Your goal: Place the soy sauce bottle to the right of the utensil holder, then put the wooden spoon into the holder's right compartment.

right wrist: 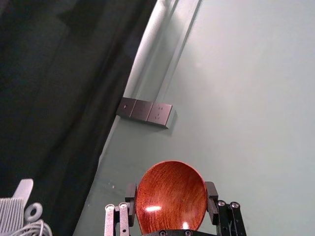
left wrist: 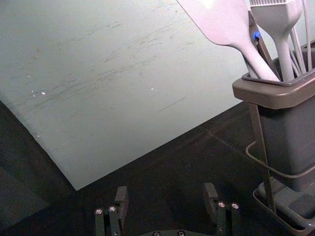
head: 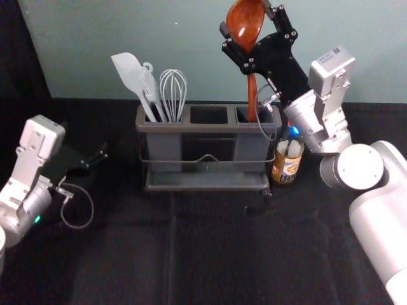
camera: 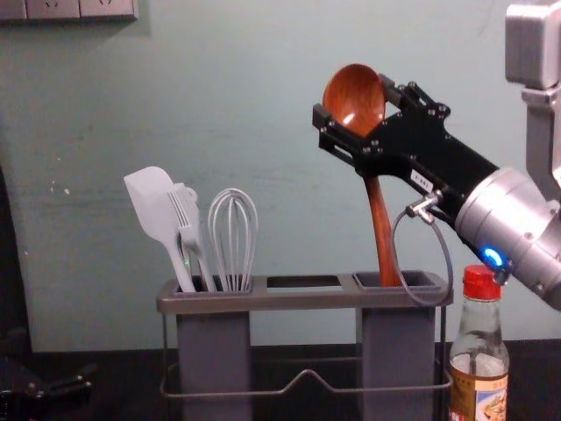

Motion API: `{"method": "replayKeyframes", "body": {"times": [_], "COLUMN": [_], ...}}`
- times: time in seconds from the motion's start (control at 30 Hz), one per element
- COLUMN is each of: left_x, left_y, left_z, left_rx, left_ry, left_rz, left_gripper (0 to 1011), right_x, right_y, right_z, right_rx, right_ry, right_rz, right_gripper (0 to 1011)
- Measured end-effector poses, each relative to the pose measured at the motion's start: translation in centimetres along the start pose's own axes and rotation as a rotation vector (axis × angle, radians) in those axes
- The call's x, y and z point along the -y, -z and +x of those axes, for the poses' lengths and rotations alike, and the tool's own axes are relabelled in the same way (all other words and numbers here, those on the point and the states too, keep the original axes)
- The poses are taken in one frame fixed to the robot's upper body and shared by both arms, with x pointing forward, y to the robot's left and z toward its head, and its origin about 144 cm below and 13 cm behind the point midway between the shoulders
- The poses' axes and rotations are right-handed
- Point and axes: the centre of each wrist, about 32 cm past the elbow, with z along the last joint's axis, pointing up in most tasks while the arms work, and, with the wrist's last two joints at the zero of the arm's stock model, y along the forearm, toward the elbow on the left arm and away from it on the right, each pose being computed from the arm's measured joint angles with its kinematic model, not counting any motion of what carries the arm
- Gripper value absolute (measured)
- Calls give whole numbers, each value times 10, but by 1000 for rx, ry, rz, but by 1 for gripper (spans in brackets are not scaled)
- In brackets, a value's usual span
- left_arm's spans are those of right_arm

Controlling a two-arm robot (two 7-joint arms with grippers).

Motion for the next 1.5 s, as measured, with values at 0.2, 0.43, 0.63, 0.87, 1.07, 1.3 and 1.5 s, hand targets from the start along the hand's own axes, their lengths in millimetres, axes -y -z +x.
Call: {"method": "replayKeyframes", "body": {"times": [0.2, 0.43, 0.63, 0.87, 1.07, 1.3, 1.5], "left_x": [0, 0, 0, 0, 0, 0, 0], "left_y": [0, 0, 0, 0, 0, 0, 0], "left_z": [0, 0, 0, 0, 0, 0, 0], "left_rx": [0, 0, 0, 0, 0, 0, 0], "left_ry": [0, 0, 0, 0, 0, 0, 0], "left_rz": [0, 0, 0, 0, 0, 0, 0], "left_gripper": [1005, 1005, 1005, 1005, 1005, 1005, 1005], "right_x": [12, 30, 41, 53, 57, 55, 51], "right_y": [9, 16, 17, 19, 20, 19, 14], "right_z": [-8, -18, -22, -24, -24, -23, -24], "right_rx": [-14, -26, -27, -23, -19, -12, -10], "right_ry": [0, -7, -6, -5, -15, -8, 15], "right_rz": [-23, -47, -53, -44, -23, -2, -2], "right_gripper": [838, 838, 838, 838, 838, 896, 1002]}}
